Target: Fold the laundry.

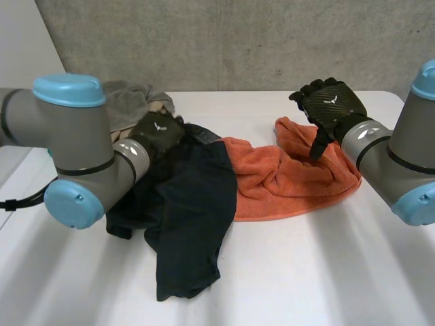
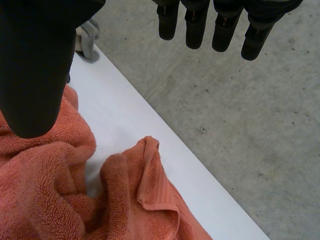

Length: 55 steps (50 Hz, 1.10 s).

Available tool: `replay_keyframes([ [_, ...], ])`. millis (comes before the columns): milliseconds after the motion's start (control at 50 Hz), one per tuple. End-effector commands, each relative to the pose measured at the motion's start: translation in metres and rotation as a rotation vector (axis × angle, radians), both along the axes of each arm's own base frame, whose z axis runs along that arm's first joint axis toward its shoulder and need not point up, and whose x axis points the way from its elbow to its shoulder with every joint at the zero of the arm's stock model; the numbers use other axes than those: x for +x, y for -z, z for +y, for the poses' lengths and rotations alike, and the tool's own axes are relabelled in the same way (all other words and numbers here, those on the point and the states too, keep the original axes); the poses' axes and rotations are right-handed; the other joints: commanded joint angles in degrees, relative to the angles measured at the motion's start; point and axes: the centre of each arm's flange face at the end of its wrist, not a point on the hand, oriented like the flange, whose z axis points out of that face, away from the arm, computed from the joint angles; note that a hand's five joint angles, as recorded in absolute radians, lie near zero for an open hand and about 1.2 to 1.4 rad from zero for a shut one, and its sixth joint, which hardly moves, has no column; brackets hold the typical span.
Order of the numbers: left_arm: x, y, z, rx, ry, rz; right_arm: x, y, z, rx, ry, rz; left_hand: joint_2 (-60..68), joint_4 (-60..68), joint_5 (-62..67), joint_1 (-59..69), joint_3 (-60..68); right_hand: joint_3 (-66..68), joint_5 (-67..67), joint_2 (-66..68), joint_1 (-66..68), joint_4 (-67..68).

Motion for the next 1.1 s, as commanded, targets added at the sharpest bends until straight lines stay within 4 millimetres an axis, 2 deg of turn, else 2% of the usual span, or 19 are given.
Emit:
replay_keyframes([
  [20,0.002,0.049,-0.012,0.101,0.002,-0.199,0.002,0.006,0.0,0.013,-0.006,0.007,19.7,20.1,18.8,19.8,19.5,-1.8,-2.6,-1.7,-2.6,-1.8],
  [60,0.002,0.05,-0.017,0.095,-0.015,-0.21,0.003,0.006,0.001,0.012,-0.007,0.009,44.3,44.7,43.3,44.3,44.1,-1.8,-2.6,-1.7,-2.6,-1.8],
  [80,0.002,0.042,-0.025,0.059,-0.049,-0.199,0.003,0.006,0.001,0.013,-0.009,0.011,68.0,68.4,67.1,68.1,67.8,-1.8,-2.6,-1.7,-2.6,-1.8],
  [140,0.006,0.024,-0.041,-0.013,-0.132,-0.155,0.005,0.007,0.003,0.014,-0.014,0.013,68.3,68.7,67.3,68.3,68.1,-1.8,-2.6,-1.7,-2.6,-1.8],
  [220,0.026,-0.028,-0.08,-0.207,-0.313,0.008,0.007,0.007,0.005,0.013,-0.022,0.017,68.3,68.7,67.3,68.3,68.1,-1.8,-2.6,-1.7,-2.6,-1.8],
  [300,0.061,-0.089,-0.124,-0.438,-0.447,0.169,0.012,0.008,0.01,0.012,-0.037,0.022,68.3,68.7,67.3,68.3,68.1,-1.8,-2.6,-1.7,-2.6,-1.8],
  [400,0.098,-0.128,-0.153,-0.589,-0.558,0.224,0.014,0.011,0.014,0.018,-0.045,0.033,68.3,68.7,67.3,68.3,68.1,-1.8,-2.6,-1.7,-2.6,-1.8],
  [500,0.116,-0.13,-0.174,-0.649,-0.602,0.202,0.015,0.015,0.013,0.022,-0.048,0.043,68.3,68.7,67.3,68.3,68.1,-1.8,-2.6,-1.7,-2.6,-1.8],
  [620,0.137,-0.096,-0.201,-0.679,-0.68,0.05,0.017,0.02,0.014,0.033,-0.052,0.052,68.3,68.7,67.3,68.3,68.1,-1.8,-2.6,-1.7,-2.6,-1.8],
  [700,0.146,-0.084,-0.21,-0.708,-0.735,-0.002,0.017,0.024,0.014,0.044,-0.055,0.056,68.3,68.7,67.3,68.3,68.1,-1.8,-2.6,-1.7,-2.6,-1.8],
  [760,0.135,-0.082,-0.208,-0.713,-0.691,-0.015,0.017,0.025,0.013,0.047,-0.055,0.06,65.3,65.7,64.4,65.4,65.1,-1.8,-2.6,-1.7,-2.6,-1.8],
  [780,0.122,-0.075,-0.204,-0.693,-0.627,-0.027,0.017,0.026,0.013,0.049,-0.055,0.063,37.8,38.2,36.8,37.9,37.6,-1.8,-2.6,-1.7,-2.6,-1.8],
  [800,0.115,-0.07,-0.201,-0.679,-0.594,-0.038,0.017,0.026,0.013,0.047,-0.055,0.063,21.0,21.4,20.1,21.1,20.8,-1.8,-2.6,-1.7,-2.6,-1.8],
  [820,0.11,-0.068,-0.199,-0.668,-0.568,-0.043,0.017,0.026,0.013,0.049,-0.057,0.064,5.2,5.6,4.3,5.3,5.0,-1.8,-2.6,-1.7,-2.6,-1.8],
  [840,0.1,-0.066,-0.191,-0.649,-0.52,-0.053,0.017,0.025,0.013,0.047,-0.057,0.065,-1.7,-1.3,-2.7,-1.7,-1.9,-1.8,-2.6,-1.7,-2.6,-1.8],
  [900,0.093,-0.07,-0.179,-0.63,-0.485,-0.061,0.016,0.025,0.013,0.052,-0.054,0.066,-1.7,-1.3,-2.7,-1.7,-1.9,-1.8,-2.6,-1.7,-2.6,-1.8],
  [980,0.087,-0.092,-0.152,-0.616,-0.455,-0.042,0.009,0.02,0.009,0.057,-0.036,0.07,-1.7,-1.3,-2.7,-1.7,-1.9,-1.8,-2.6,-1.7,-2.6,-1.8],
  [1060,0.074,-0.115,-0.113,-0.571,-0.4,0.021,-0.003,0.011,0.001,0.061,-0.01,0.078,-1.7,-1.3,-2.7,-1.7,-1.9,-1.8,-2.6,-1.7,-2.6,-1.8],
  [1100,0.06,-0.121,-0.083,-0.507,-0.324,0.063,-0.009,0.008,-0.003,0.08,-0.01,0.095,-1.7,-1.3,-2.7,-1.7,-1.9,-1.8,-2.6,-1.7,-2.6,-1.8],
])
